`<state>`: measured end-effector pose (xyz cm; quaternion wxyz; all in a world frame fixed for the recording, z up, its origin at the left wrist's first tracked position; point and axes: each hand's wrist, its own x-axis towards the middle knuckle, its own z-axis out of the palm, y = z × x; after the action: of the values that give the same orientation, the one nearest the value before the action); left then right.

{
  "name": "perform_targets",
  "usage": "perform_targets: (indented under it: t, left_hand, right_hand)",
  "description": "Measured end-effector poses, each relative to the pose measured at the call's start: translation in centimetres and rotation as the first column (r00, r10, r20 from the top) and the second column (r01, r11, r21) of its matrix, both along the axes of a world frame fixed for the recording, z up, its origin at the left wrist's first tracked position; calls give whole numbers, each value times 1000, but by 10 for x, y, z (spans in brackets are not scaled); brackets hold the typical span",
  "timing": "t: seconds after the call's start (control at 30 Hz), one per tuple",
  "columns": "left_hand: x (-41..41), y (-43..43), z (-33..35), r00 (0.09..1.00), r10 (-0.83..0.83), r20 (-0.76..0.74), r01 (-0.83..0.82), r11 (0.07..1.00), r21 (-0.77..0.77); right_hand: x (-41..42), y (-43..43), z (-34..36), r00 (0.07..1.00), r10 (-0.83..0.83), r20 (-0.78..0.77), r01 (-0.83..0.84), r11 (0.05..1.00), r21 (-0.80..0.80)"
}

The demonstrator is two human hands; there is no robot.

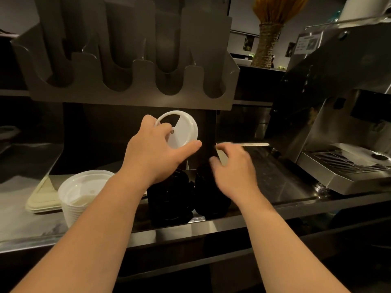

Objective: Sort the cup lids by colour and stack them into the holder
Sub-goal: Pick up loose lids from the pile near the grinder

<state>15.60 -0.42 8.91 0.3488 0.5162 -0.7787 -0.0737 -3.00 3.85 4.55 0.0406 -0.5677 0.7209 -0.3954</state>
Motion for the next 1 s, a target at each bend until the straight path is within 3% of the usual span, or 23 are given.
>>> perform_targets:
  t: [0.07, 0.17, 0.27, 0.37, 0.5, 0.6, 0.7, 0.77, 0.83, 0.93, 1.0]
  left_hand:
    - [0, 0, 3, 996, -39, -83, 42, 999, 31]
    - [0, 1, 4, 995, -53, -88, 57, 997, 44]
    - [1, 5, 5, 987, -81, -138, 88, 995, 45]
    - [3, 11, 4, 950, -167, -262, 192, 979, 71]
    - [13, 16, 9, 828, -268, -493, 405, 893, 194]
    - [18, 18, 14, 671, -326, -665, 543, 828, 141]
    - [22, 22, 17, 545, -294, -785, 614, 778, 134]
    - [28, 26, 23, 427, -208, -880, 698, 694, 175]
    - [36, 30, 31, 375, -124, -919, 747, 627, 220]
    - [53, 28, 39, 421, -60, -905, 762, 565, 317]
    - [69, 24, 40, 475, -49, -879, 728, 582, 361]
  right_hand:
    - [9, 3, 5, 942, 209, -262, -157, 966, 205]
    - [17, 1, 0, 837, 337, -431, -95, 865, 492]
    - [21, 0, -5, 806, 327, -493, -24, 851, 525]
    - [21, 0, -1, 850, 331, -410, -58, 832, 552]
    - [12, 3, 7, 923, 276, -269, -120, 870, 478]
    - [14, 16, 19, 967, 238, -89, -222, 963, 155]
    - [33, 32, 46, 893, 408, 189, -394, 912, -111]
    - [45, 38, 65, 833, 534, 143, -514, 843, -157]
    - [53, 39, 81, 791, 609, 53, -599, 789, -134]
    - [63, 34, 99, 720, 693, -28, -693, 721, 3]
    - [73, 30, 105, 672, 738, -61, -734, 675, 74]
